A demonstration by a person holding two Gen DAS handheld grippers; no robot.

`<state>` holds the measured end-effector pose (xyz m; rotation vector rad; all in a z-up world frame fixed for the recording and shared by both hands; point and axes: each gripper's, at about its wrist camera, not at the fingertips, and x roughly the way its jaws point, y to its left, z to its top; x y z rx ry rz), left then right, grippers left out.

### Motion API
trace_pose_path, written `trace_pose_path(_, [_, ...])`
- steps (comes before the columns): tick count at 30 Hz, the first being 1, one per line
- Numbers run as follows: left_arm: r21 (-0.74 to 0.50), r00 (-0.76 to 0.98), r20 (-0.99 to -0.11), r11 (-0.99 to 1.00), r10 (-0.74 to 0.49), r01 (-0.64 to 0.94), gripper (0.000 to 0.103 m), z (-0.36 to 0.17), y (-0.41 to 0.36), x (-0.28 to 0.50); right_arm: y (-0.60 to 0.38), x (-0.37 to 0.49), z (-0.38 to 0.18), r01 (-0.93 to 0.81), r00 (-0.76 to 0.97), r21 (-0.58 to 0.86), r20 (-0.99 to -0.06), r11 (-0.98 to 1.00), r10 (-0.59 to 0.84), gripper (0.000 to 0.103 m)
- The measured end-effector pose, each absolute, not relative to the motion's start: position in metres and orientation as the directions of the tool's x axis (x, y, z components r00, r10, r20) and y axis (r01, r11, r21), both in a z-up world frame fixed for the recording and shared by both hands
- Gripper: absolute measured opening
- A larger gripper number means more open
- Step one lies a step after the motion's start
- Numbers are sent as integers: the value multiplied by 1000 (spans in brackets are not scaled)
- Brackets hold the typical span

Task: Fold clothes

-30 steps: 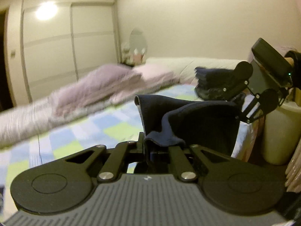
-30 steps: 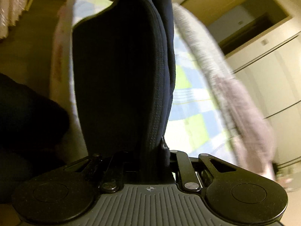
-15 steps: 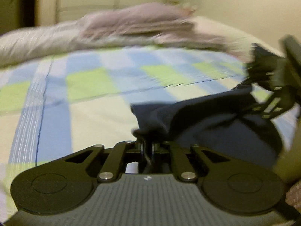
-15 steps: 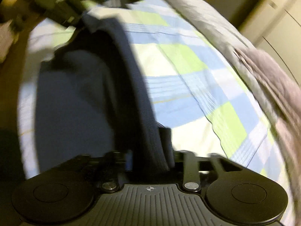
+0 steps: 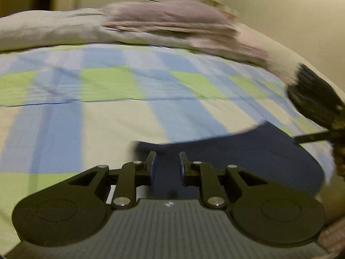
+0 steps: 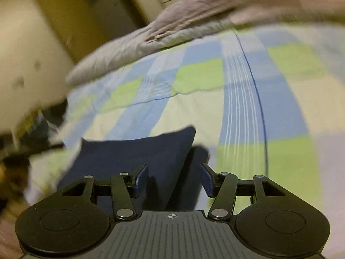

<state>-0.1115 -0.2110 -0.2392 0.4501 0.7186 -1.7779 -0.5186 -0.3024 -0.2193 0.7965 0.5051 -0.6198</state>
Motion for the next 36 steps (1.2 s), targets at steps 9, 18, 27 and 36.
trace_pose_path(9, [-257, -517, -649, -478, -559, 840, 22, -245, -267, -225, -281, -581, -239, 597, 800, 658, -533, 459, -277, 55])
trace_pose_path(18, [-215, -518, -737, -576, -433, 788, 22, -270, -310, -302, -275, -619, -271, 379, 925, 865, -365, 329, -107, 55])
trace_pose_path(27, [-138, -479, -748, -600, -458, 788, 20, -267, -301, -323, -261, -629, -285, 352, 927, 863, -375, 361, -8, 44])
trace_pose_path(36, [-62, -458, -757, -646, -467, 761, 18, -263, -304, -344, -279, -644, -291, 331, 944, 894, -308, 302, -122, 38])
